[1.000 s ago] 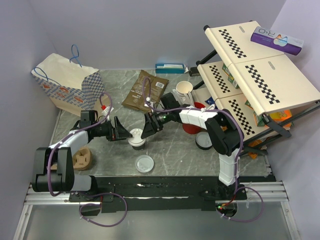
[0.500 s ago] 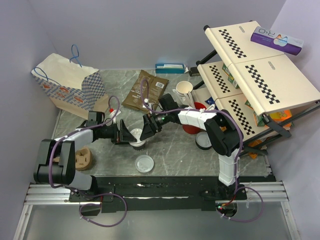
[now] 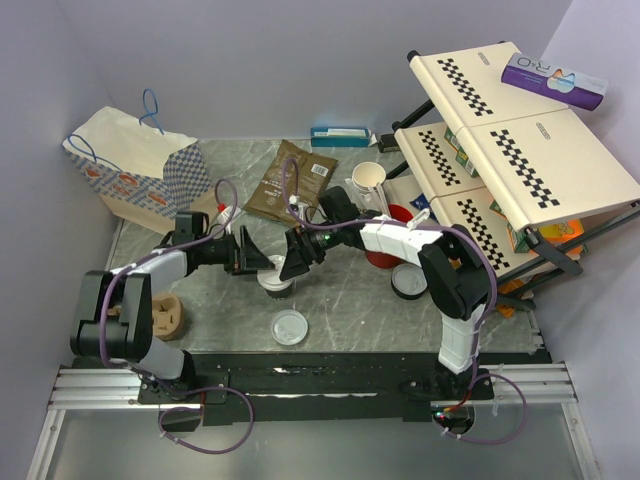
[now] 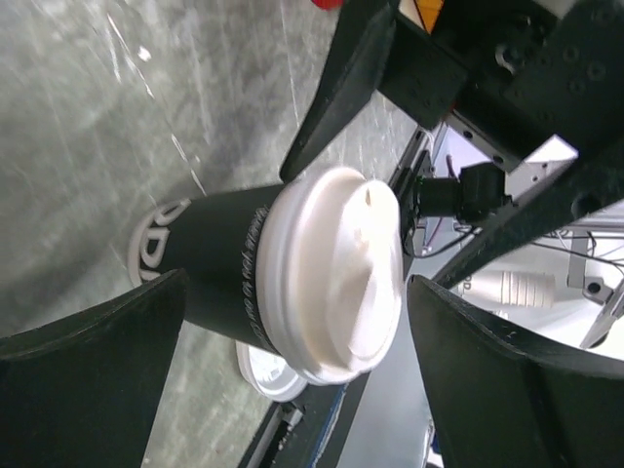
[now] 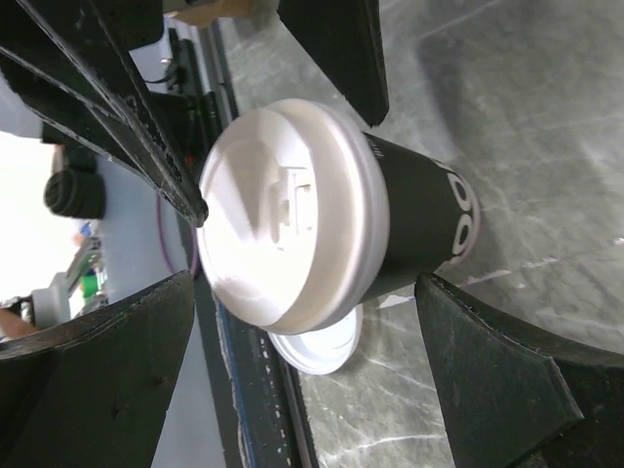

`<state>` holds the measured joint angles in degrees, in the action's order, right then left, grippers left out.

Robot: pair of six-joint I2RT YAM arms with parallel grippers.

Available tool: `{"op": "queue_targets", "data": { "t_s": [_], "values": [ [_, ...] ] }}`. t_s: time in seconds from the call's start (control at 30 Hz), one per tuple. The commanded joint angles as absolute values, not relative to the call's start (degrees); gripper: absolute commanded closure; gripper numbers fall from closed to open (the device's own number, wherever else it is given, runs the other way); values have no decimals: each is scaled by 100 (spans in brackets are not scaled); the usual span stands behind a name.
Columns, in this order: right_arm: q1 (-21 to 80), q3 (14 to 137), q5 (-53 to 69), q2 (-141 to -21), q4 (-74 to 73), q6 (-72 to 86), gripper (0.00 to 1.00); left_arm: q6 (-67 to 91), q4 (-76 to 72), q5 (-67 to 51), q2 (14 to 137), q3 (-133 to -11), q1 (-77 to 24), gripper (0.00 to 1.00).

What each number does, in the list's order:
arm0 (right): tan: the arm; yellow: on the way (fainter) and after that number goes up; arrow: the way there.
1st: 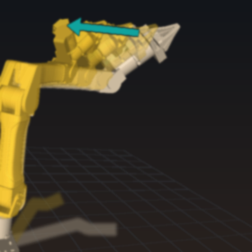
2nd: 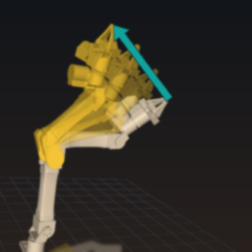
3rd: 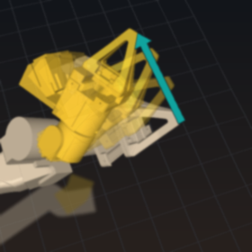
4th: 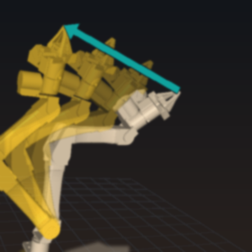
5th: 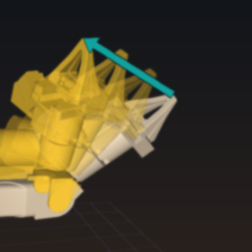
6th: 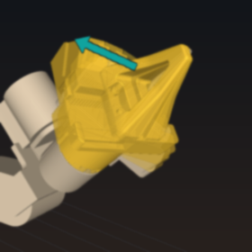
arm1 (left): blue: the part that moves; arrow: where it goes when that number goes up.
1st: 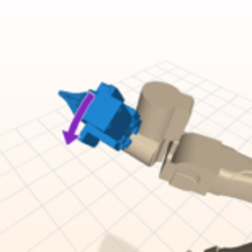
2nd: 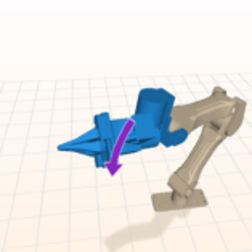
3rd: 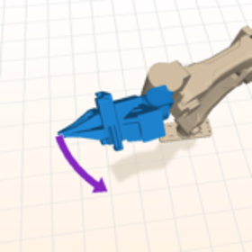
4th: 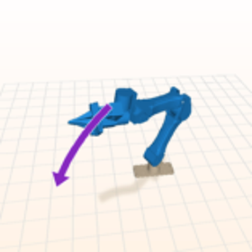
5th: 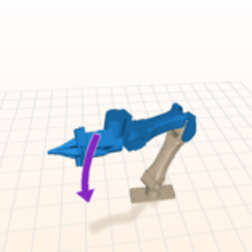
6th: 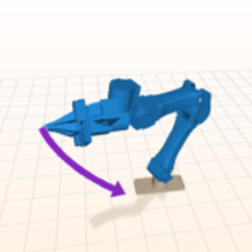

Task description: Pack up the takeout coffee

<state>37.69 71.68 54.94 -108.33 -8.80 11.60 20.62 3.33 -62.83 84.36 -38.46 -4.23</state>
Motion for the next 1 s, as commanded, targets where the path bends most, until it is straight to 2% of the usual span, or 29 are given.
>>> {"op": "queue_targets", "data": {
  "t_s": [0.0, 0.23, 0.3, 0.37, 0.6, 0.97],
  "values": [
    [3867, 7409, 5089, -10643, -1134, 1028, 0, 2031, 79, -6231, 8648, -4165, -439, 1],
    [3709, 7506, 5194, -10599, -1038, 1238, 0, 2127, 728, -5959, 7728, -4078, -167, 1],
    [3595, 7523, 5535, -10678, -827, 1379, 0, 1873, 1194, -6099, 7498, -3999, -167, 1],
    [3586, 7558, 5668, -10722, -765, 1424, 0, 2065, 960, -6300, 7401, -3903, -219, 1],
    [3586, 7717, 5739, -10898, -563, 1582, 0, 1573, 2027, -5968, 8462, -4526, -475, 1],
    [3595, 7278, 5695, -10714, -238, 1810, 0, 704, 4208, -6354, 9008, -5554, -431, 1]
  ]
}}
